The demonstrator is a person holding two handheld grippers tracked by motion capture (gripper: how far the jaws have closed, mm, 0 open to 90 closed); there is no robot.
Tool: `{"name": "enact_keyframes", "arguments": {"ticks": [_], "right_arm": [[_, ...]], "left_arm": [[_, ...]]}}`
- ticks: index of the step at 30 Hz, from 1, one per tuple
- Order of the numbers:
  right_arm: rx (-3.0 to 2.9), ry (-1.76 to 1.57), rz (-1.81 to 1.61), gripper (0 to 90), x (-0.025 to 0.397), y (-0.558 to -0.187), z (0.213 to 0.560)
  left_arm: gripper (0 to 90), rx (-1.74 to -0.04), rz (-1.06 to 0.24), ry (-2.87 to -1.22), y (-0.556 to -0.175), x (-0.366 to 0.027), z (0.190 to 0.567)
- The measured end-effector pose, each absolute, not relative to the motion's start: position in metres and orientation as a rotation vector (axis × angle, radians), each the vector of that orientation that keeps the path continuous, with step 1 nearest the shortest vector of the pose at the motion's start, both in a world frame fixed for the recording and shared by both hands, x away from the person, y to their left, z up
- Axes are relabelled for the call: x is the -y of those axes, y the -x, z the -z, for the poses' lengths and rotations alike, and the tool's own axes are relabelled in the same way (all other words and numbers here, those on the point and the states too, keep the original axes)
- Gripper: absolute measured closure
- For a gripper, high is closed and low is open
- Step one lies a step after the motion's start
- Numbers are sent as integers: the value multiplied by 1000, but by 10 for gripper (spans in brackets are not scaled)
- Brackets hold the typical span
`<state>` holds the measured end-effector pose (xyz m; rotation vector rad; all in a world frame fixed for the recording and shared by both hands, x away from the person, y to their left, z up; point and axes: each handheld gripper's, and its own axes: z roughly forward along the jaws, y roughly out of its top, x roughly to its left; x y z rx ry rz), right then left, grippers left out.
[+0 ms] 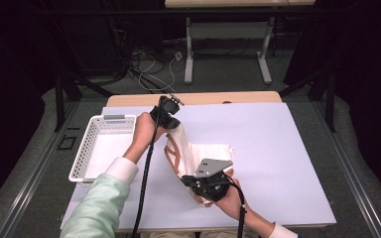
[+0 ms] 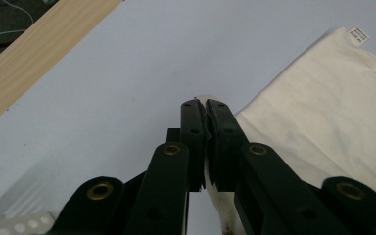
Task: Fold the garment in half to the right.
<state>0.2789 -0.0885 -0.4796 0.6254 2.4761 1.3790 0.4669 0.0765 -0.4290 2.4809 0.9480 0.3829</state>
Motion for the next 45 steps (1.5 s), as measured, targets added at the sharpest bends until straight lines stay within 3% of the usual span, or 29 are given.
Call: {"name": "enact_keyframes", "arguments": {"ticks": [20,45], "right_arm": [[-2469,-648,-1359,867,104,-271,485],[-2543,-697,-1257,865,126,-269,503]], "left_arm": [[867,-892,-373,-2473,-467,-44,437],[865,-871,-326,-2491,-469,1,474]]}}
